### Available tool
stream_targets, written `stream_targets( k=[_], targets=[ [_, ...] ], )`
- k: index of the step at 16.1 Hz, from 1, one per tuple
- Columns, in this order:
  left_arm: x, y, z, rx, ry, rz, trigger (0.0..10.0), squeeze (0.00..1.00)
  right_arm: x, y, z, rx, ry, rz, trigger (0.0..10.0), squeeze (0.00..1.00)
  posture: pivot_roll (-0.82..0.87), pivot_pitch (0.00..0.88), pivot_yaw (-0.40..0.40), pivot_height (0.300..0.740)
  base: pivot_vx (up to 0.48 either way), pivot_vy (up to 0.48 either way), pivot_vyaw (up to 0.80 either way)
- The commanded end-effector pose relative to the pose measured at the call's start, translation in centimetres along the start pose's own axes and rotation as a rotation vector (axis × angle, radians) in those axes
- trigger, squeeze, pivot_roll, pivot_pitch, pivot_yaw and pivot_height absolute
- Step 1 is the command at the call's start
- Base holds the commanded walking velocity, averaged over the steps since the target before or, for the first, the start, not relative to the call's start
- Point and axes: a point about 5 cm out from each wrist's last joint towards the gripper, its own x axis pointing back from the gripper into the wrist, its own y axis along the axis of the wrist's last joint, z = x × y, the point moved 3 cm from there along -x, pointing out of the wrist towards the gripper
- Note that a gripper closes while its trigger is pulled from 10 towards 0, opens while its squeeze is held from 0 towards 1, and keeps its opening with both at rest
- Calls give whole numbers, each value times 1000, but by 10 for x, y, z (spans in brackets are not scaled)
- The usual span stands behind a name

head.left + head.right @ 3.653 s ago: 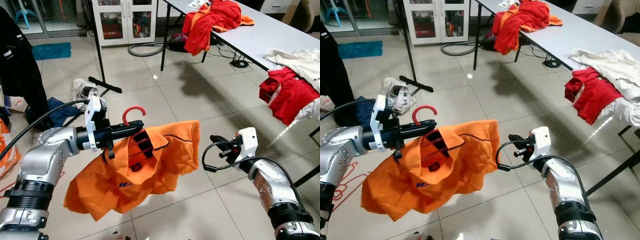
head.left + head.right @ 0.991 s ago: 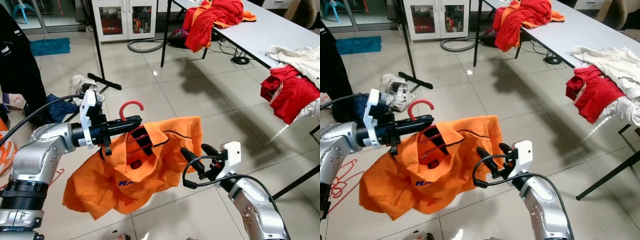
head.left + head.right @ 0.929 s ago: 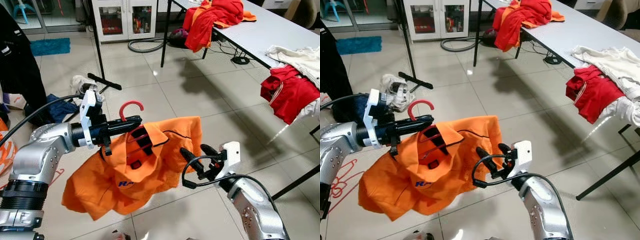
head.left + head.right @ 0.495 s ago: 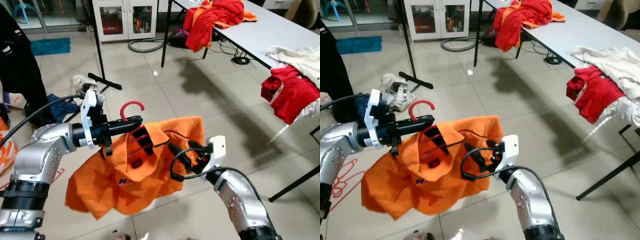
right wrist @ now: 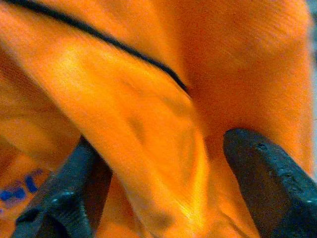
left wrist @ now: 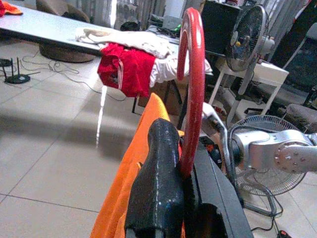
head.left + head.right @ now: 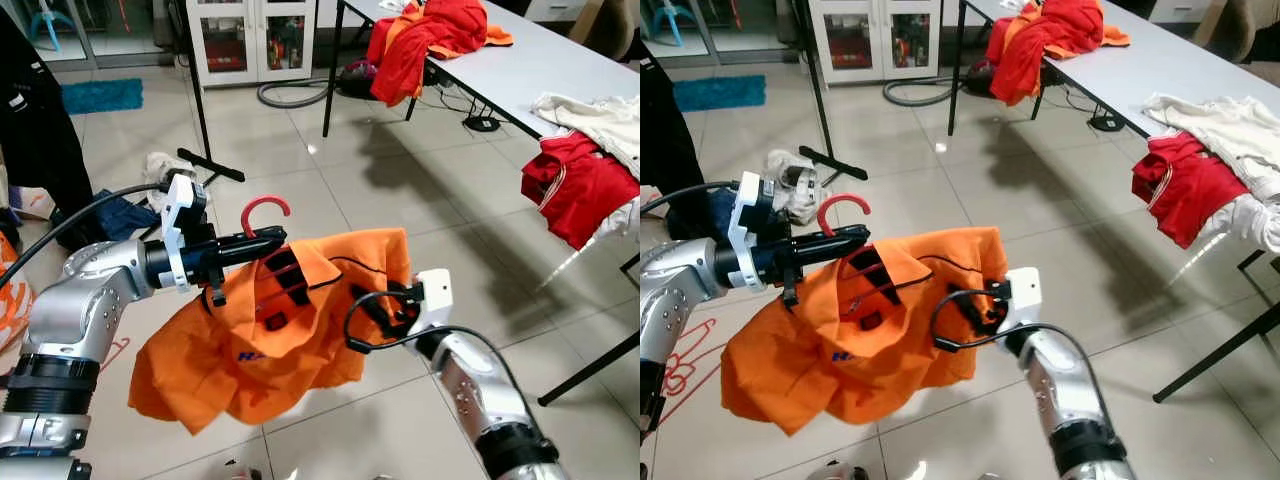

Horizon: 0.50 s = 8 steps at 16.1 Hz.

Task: Hang hanger

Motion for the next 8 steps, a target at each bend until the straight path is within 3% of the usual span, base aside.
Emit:
stream_targets(
  k=[1, 8],
  targets=[
    [-1, 15, 0, -48, -19, -39, 10000, 0, 3, 1, -13, 27, -47, 0, 0, 0, 2, 0, -53, 740, 0, 0, 0],
    [0, 16, -1, -50, -17, -41, 10000, 0, 5, -3, -26, 66, -74, 5, 0, 0, 3, 9, -55, 740, 0, 0, 0]
  ],
)
